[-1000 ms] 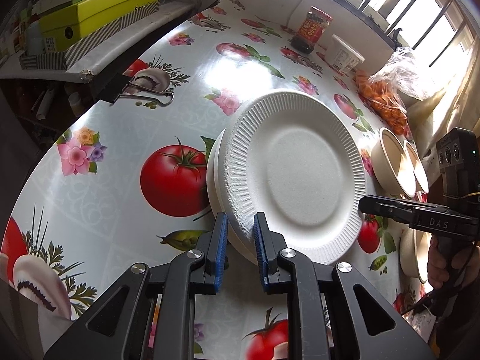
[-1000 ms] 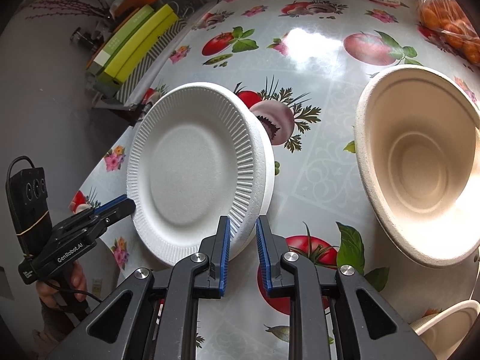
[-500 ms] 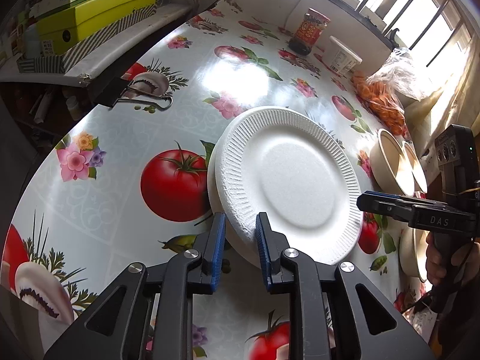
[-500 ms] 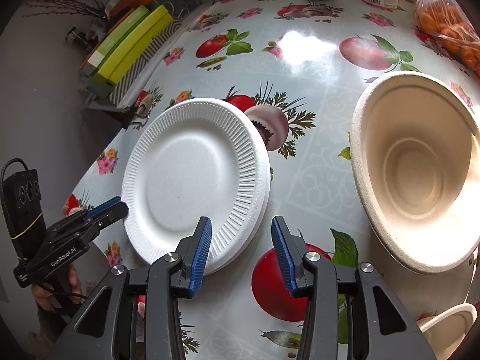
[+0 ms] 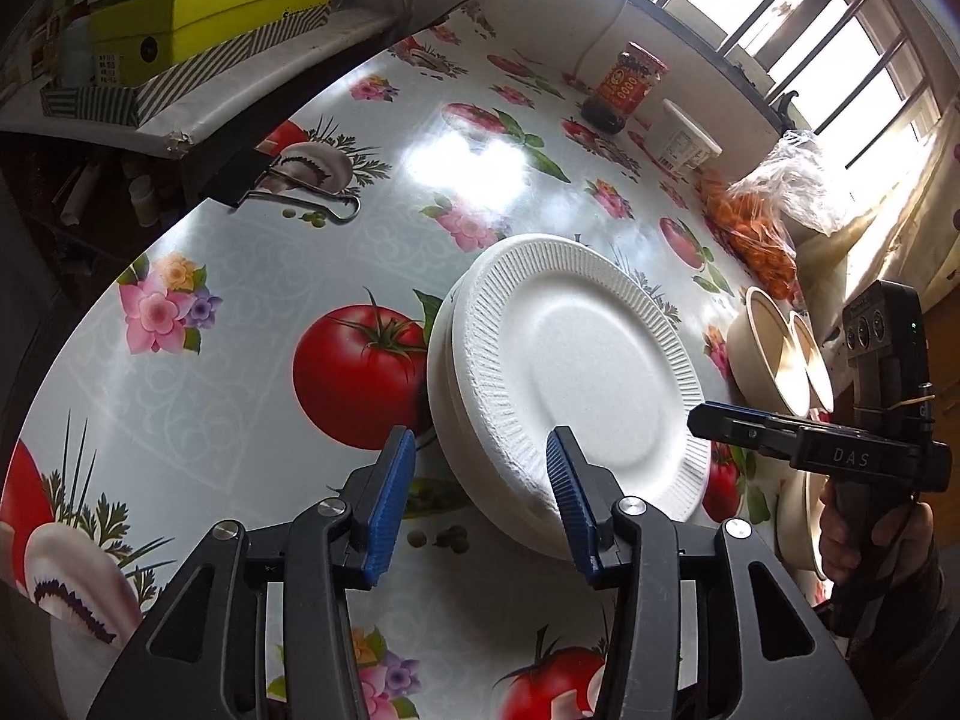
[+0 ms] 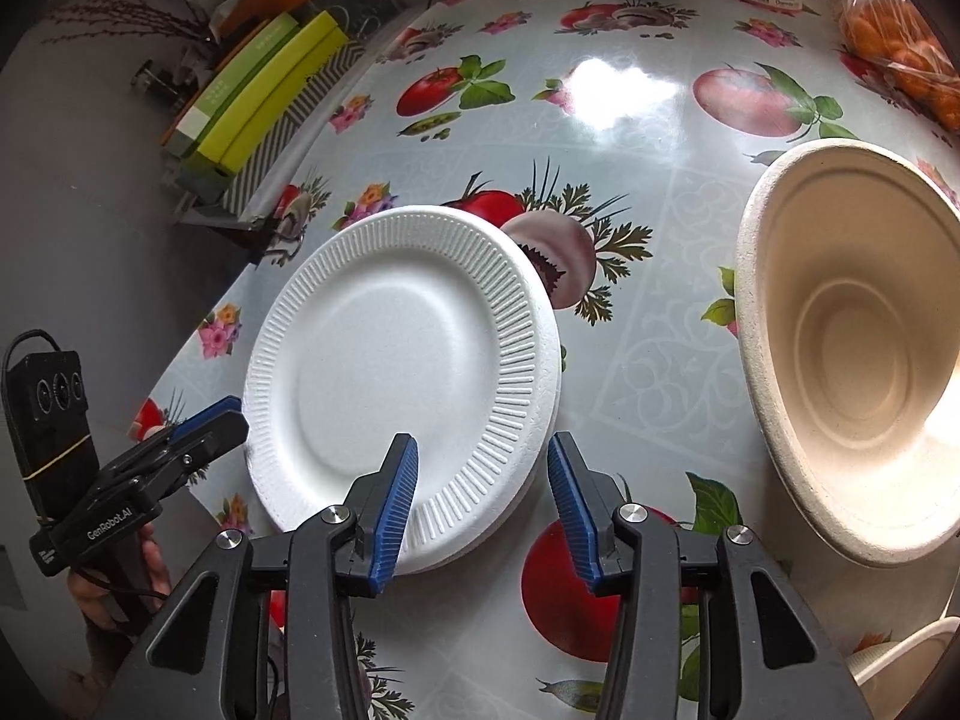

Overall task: Organize plates and bowls
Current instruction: 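Open the right gripper and withdraw from the plate stack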

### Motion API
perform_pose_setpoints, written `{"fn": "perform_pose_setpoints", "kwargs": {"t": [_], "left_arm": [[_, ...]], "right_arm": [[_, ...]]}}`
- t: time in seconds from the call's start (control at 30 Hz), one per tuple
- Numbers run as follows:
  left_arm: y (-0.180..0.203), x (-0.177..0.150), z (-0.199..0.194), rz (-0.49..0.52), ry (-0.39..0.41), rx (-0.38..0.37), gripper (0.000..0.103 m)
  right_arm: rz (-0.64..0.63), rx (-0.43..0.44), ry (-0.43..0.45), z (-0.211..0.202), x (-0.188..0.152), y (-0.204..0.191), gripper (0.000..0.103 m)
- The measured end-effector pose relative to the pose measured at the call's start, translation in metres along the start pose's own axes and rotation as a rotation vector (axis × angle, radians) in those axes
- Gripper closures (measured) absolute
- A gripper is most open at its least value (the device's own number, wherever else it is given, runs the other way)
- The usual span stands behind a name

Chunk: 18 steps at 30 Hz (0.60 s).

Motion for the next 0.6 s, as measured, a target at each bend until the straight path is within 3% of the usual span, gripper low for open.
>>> {"fn": "perform_pose_setpoints", "kwargs": {"t": [0.43, 0.6], "left_arm": [[-0.013, 0.005, -0.019, -0.017, 0.048, 0.019, 0.056], [-0.009, 0.006, -0.026, 0.018, 0.058, 0.055, 0.056]], "right_arm": [[-0.020, 0.033, -0.010, 0.008, 0.004, -0.022, 0.058], [-0.038, 0.049, -0.016, 0.009, 0.004, -0.031, 0.058]]}}
Point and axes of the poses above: each gripper's, at about its wrist camera, not at the fingertips, and z roughly the way its jaws point, y to its right, x to its top, the point moved 4 cm from there along z, roughly the way its jaws point, and after that the axes turned 11 degrees about -x, right-handed, at the moved point
